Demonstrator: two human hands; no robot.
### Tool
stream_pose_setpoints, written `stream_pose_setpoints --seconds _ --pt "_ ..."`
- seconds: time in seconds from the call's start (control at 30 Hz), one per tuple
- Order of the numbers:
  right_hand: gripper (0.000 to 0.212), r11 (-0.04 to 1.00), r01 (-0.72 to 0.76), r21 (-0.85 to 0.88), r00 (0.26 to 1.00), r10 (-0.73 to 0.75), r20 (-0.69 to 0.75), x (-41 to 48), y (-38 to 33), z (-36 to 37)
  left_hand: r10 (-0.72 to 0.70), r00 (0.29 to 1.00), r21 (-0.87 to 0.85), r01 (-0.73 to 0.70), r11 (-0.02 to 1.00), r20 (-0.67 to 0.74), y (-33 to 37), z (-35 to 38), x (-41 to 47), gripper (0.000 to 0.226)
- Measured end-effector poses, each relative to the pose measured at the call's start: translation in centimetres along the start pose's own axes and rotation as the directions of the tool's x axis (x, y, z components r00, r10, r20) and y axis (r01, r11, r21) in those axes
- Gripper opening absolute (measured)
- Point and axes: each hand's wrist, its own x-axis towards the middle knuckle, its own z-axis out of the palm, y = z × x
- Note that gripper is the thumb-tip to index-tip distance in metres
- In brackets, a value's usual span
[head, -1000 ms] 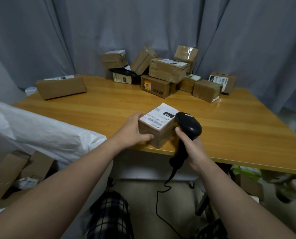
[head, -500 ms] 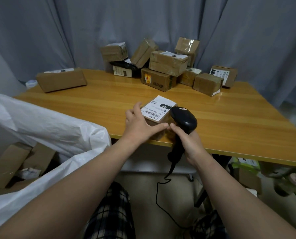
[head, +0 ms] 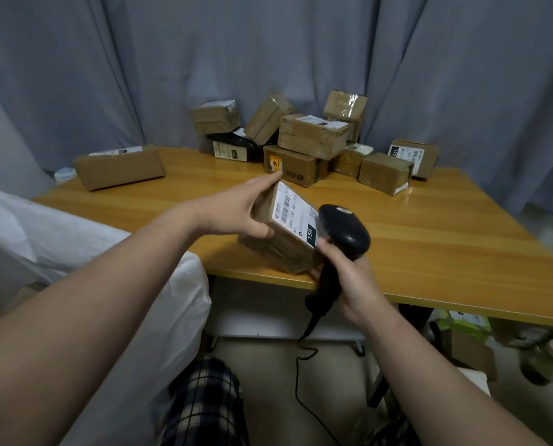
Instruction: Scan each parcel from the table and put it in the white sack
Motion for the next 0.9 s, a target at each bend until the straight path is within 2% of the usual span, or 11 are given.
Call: stream_pose_setpoints --seconds 0.1,0.17,0.2,0.3,0.4,0.5,0.63,0.9 --pt "0.016 0.997 -0.044 -0.059 0.999 0.042 -0.035 -0.5 1.3 0.5 0.021 0.995 -0.118 -0.032 0.992 -0.100 0.5 1.1 0.1 0.083" --pt "0.018 0.996 -0.070 -0.047 0.997 0.068 -0.047 -0.8 2.1 0.5 0.041 0.974 -0.076 -0.060 0.995 -0.224 0.3 2.3 0.2 0.067" --pt "0.020 0.995 -0.089 -0.044 0.995 0.087 -0.048 -0.9 2.4 0.5 0.013 0.966 -0.048 -0.026 0.999 -0.257 0.0 2.9 0.2 0.064" --pt "0.019 0.980 -0.155 -0.126 0.988 0.154 -0.017 -1.3 2.7 0.1 -0.154 0.951 -0.069 0.141 0.988 -0.267 -0.8 5.2 0.4 0.074" --pt "0.016 0.958 -0.181 -0.224 0.983 0.179 -0.027 -1.8 2.7 0.0 -0.149 0.921 -0.049 0.141 0.989 -0.360 -0.7 7.4 0.9 0.085" --pt "0.010 0.941 -0.097 -0.325 0.994 0.072 -0.088 -2.4 1.8 -0.6 -0.187 0.869 -0.109 0.154 0.982 -0.458 -1.2 8.5 1.7 0.086" --pt "0.023 0.896 0.084 -0.437 0.995 -0.098 -0.009 -3.3 0.2 -2.1 -0.205 0.874 -0.170 0.143 0.975 -0.440 -2.0 8.5 2.1 0.096" --pt "0.013 0.852 0.203 -0.483 0.979 -0.183 0.088 -4.2 0.1 -3.9 -0.189 0.899 -0.265 0.086 0.960 -0.394 -2.6 7.8 2.5 0.097"
